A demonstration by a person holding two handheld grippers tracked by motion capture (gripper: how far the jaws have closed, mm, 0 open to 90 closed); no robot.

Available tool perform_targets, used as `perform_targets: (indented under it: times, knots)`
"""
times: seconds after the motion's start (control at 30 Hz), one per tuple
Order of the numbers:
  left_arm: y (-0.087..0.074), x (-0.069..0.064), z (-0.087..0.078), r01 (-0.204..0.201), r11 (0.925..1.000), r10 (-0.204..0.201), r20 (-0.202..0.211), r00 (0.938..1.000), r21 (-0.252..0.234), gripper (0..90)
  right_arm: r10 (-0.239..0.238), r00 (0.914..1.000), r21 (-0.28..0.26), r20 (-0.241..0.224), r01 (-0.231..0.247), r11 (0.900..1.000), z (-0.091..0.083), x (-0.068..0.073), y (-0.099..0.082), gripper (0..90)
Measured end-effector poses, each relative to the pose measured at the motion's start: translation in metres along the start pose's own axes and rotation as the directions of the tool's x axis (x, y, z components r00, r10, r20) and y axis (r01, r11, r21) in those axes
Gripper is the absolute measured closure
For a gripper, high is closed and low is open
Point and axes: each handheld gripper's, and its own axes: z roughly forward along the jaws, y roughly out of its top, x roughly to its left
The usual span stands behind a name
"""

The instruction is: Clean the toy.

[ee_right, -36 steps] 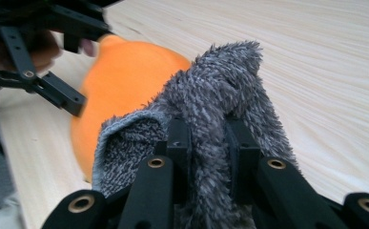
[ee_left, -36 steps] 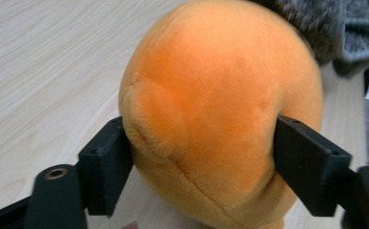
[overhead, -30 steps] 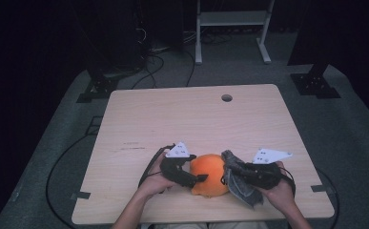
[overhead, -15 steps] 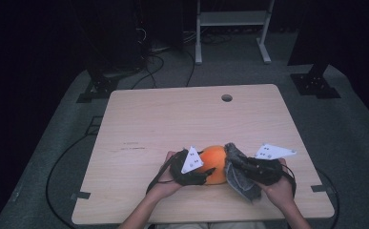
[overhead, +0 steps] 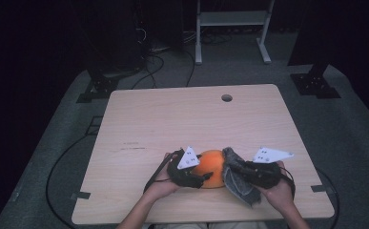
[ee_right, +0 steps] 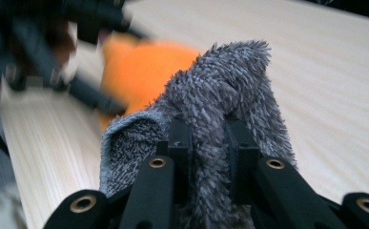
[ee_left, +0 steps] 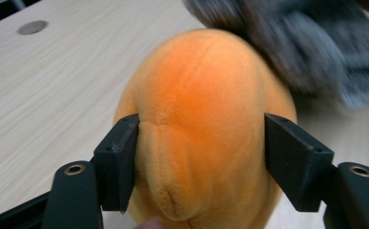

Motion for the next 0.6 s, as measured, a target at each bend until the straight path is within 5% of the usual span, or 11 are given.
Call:
perform_targets:
  times: [0.1, 0.33, 0.47, 0.6]
  knots:
    - [0.000, -0.005, -0.004, -0.063, 0.9979, 0.063, 0.021, 0.9978, 0.009, 32.8, 0.026, 0.9996, -0.036, 0.013, -0.025, 0.9990, -0.001, -0.006, 0.006, 75.0]
    - [0.006, -0.001, -0.003, -0.040, 0.9990, 0.039, 0.032, 0.9987, 0.020, 16.0, -0.017, 0.9999, 0.023, 0.004, 0.016, 0.9996, 0.007, 0.002, 0.001, 75.2]
    - [0.005, -0.008, 0.002, -0.074, 0.9965, 0.073, 0.015, 0.9972, 0.039, 22.3, -0.043, 0.9990, 0.024, 0.015, 0.042, 0.9988, 0.003, 0.009, 0.001, 75.2]
    - [0.001, -0.004, -0.001, -0.050, 0.9982, 0.049, 0.020, 0.9986, 0.034, 26.1, -0.047, 0.9987, 0.014, 0.019, 0.047, 0.9988, 0.005, 0.010, 0.003, 75.2]
